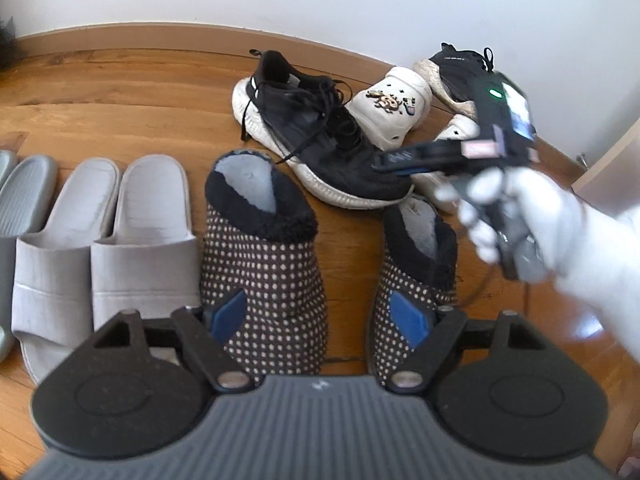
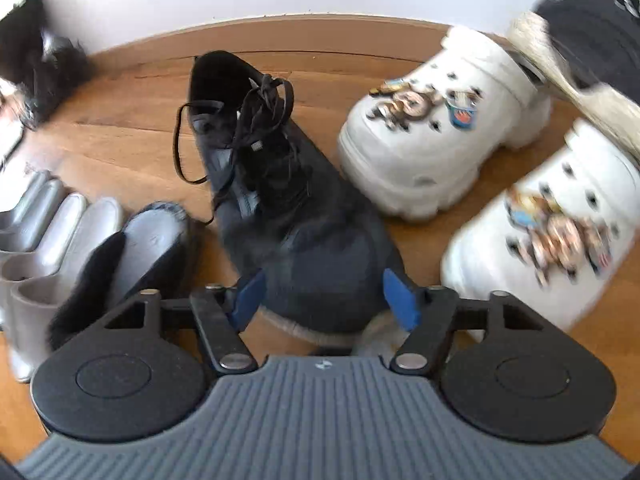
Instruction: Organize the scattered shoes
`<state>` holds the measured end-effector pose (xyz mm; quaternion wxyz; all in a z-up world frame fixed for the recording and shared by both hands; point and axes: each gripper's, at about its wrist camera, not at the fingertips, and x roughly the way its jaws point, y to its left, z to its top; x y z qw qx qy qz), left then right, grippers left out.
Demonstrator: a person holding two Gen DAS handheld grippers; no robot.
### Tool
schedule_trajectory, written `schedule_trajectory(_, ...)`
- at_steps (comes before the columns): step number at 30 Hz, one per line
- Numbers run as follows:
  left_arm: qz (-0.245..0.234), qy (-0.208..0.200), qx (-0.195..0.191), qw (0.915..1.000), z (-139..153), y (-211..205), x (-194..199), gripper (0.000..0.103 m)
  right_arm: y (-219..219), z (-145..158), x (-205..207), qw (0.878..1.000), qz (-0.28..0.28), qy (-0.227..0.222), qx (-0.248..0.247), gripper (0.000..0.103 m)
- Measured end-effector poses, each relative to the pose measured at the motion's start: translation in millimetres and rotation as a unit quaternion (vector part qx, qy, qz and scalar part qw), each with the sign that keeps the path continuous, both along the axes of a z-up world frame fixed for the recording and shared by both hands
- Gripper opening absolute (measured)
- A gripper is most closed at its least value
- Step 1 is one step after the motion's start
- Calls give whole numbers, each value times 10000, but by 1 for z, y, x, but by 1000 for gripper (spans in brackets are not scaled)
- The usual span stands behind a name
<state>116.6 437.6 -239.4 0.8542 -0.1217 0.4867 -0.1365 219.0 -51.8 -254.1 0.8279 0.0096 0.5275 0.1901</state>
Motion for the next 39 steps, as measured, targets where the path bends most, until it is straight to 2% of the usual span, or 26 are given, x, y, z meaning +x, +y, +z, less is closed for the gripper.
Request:
schedule_trajectory(2, 15, 38, -9, 10000, -3, 0, 0, 79, 7, -7, 5, 9998, -128, 123, 124, 30)
schedule_trajectory(8, 54, 51, 39, 10000, -5, -2, 1, 79, 10, -2, 3, 9980, -263, -264, 503, 35)
schedule_trajectory(9, 63, 48, 40, 10000, -4, -2, 1, 79, 8, 0, -1, 9984, -193, -345, 415, 39)
schedule_trajectory(11, 58, 58, 16, 10000, -4, -3, 0, 79, 5, 5, -6, 9984, -347, -437, 30, 59)
schedule_trajectory(13, -32, 123, -61, 9999, -6, -4, -4, 79, -15, 15, -15, 9947, -1016, -184, 11, 82)
schedule_trajectory(14, -77, 142, -106, 9998, -7, -4, -6, 80, -18, 17, -17, 9938, -1103, -122, 96, 84)
schedule_trajectory(17, -54, 229, -122, 9996, -10, -4, -10, 80, -34, 15, -26, 9903, -1274, 255, 498, 80)
schedule_trajectory(20, 28, 355, -192, 9992, -14, 0, -14, 81, -37, -3, -21, 9844, -1426, 695, 765, 65)
schedule_trajectory(22, 43, 365, -180, 9992, -15, 1, -16, 82, -39, -11, -20, 9827, -1491, 739, 812, 43)
schedule_trajectory(24, 71, 370, -161, 9992, -17, 3, -17, 84, -39, -18, -18, 9805, -1529, 806, 933, 34)
schedule_trajectory(28, 144, 422, -190, 9988, -19, 6, -17, 84, -25, -22, -10, 9828, -1365, 657, 1054, 34)
schedule_trajectory(31, 126, 395, -191, 9990, -15, 6, -17, 84, -15, -33, 3, 9801, -981, 671, 1587, 36)
schedule_trajectory(32, 104, 357, -191, 9991, -12, 6, -17, 84, -14, -28, 2, 9818, -1002, 642, 1478, 36)
schedule_trajectory(33, 100, 325, -177, 9993, -10, 7, -18, 84, -13, -22, 1, 9837, -1040, 610, 1333, 45)
schedule_trajectory(34, 97, 292, -161, 9994, -8, 7, -19, 84, -14, -17, -2, 9837, -1055, 592, 1328, 62)
schedule_trajectory(35, 94, 260, -146, 9995, -6, 8, -20, 84, -20, -6, -11, 9828, -1074, 549, 1395, 71)
schedule_trajectory(36, 105, 255, -143, 9995, -5, 9, -21, 84, -27, 9, -25, 9828, -1137, 482, 1371, 90)
schedule_trajectory(37, 149, 256, -140, 9995, -3, 11, -23, 84, -30, 15, -33, 9829, -1187, 448, 1335, 101)
schedule_trajectory(39, 180, 271, -117, 9994, -1, 15, -25, 84, -43, 38, -66, 9847, -1167, 406, 1229, 102)
